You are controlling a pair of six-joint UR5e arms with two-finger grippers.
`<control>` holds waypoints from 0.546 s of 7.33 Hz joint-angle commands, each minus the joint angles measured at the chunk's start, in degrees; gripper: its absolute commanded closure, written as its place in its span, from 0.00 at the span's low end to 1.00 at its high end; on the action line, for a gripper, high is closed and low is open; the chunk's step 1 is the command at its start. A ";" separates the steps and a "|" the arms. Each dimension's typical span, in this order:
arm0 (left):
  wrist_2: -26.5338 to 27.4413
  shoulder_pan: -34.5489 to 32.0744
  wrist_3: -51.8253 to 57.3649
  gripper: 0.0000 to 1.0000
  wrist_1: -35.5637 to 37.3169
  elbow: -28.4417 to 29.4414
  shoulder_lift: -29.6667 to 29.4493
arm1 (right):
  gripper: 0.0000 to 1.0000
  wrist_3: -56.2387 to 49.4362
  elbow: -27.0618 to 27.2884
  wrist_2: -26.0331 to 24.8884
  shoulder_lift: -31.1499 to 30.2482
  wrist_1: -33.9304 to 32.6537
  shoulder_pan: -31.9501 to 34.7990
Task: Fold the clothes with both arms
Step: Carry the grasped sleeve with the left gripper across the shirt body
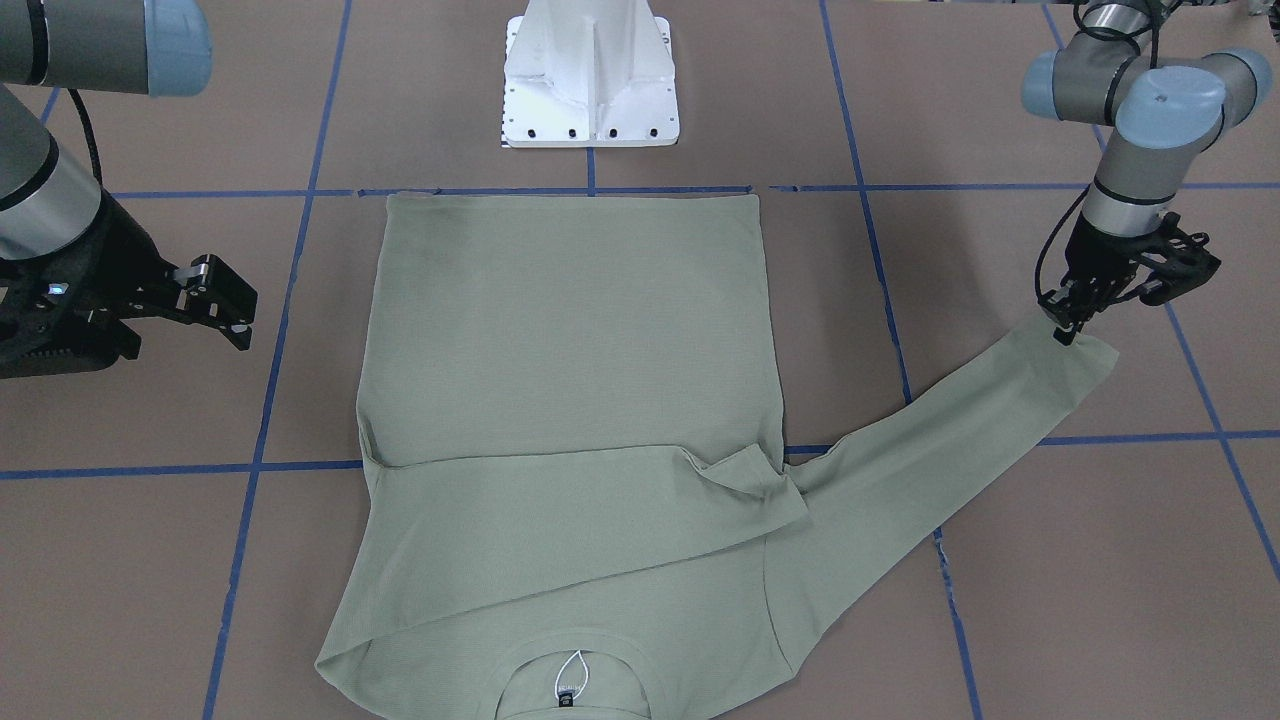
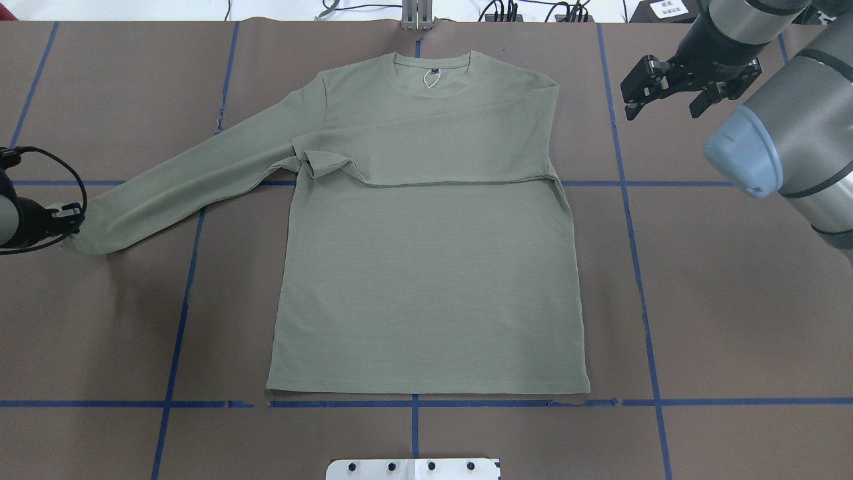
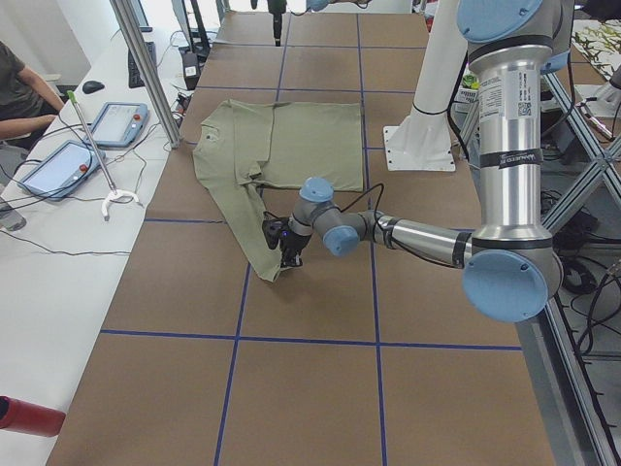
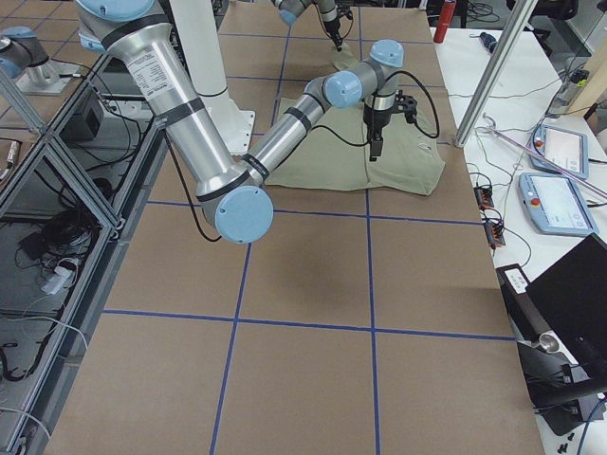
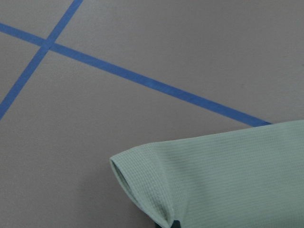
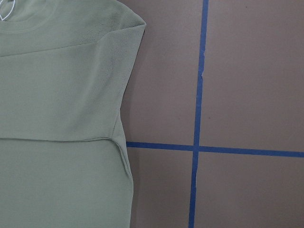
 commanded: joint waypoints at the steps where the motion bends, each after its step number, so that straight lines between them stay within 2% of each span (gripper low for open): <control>1: -0.17 0.08 0.04 1.00 13.36 -6.22 -8.99 | 0.00 -3.01 2.41 0.00 -4.91 0.30 0.05; 3: -0.26 0.17 -0.05 1.00 27.31 -5.53 -24.95 | 0.00 -7.94 4.18 -0.26 -10.45 0.30 1.63; 4: -1.13 0.43 -0.23 1.00 31.74 -5.18 -31.13 | 0.00 -12.05 4.62 -0.09 -13.78 1.17 3.64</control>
